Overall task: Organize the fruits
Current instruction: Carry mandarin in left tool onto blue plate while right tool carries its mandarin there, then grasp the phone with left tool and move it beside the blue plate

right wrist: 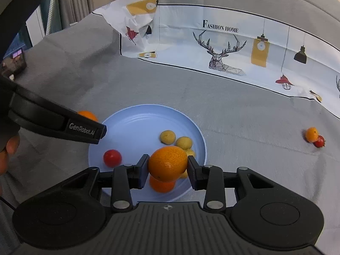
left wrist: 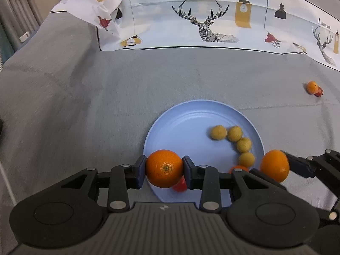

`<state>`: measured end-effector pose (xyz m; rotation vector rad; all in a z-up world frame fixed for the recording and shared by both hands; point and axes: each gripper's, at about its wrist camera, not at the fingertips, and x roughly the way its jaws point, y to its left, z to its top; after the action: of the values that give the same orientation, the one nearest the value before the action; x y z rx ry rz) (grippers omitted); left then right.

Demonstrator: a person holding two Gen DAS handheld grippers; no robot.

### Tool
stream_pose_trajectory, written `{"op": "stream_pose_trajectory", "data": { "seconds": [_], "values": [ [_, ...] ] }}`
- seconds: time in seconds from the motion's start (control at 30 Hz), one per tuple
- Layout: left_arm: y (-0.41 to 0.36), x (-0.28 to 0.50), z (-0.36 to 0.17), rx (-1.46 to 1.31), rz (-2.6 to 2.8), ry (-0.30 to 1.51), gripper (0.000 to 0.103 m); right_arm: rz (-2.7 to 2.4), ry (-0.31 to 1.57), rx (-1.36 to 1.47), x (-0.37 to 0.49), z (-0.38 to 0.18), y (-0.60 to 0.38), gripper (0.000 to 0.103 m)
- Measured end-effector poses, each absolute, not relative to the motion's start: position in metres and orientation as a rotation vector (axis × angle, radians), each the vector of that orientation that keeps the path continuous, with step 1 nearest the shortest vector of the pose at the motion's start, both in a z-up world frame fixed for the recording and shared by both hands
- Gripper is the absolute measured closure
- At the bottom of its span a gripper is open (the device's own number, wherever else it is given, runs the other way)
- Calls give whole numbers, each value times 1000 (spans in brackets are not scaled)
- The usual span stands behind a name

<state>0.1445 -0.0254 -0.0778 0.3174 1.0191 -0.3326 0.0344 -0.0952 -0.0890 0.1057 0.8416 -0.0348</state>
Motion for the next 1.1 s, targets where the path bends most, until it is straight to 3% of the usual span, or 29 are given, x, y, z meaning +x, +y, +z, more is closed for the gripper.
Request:
{"op": "stream_pose_trajectory", "data": {
  "seconds": [0.03,0.07,0.1,0.13,0.17,0.43,0.6,1.1],
  "values": [
    [-26,147,-78,318,-340,1012,42,-32,844,102,37,-91,-95,62],
    [-27,150,-77,320,-346,997,30,-30,842,99,39,-92,-95,52],
    [-27,151,-75,322,-342,975,7,-34,838,94,40,-94,-94,43],
    [-27,151,-73,327,-328,945,1,-45,838,87,40,-94,-93,25],
    [-28,150,-71,333,-319,921,0,-63,833,80,40,-94,-92,16],
    [-23,132,-48,327,-366,853,0,-105,847,104,13,-81,-93,6],
    [-20,103,-18,371,-394,653,0,-133,857,153,-14,-68,-97,5],
    [55,114,1,601,-278,529,0,-79,788,90,-48,-31,-62,3]
  ]
}}
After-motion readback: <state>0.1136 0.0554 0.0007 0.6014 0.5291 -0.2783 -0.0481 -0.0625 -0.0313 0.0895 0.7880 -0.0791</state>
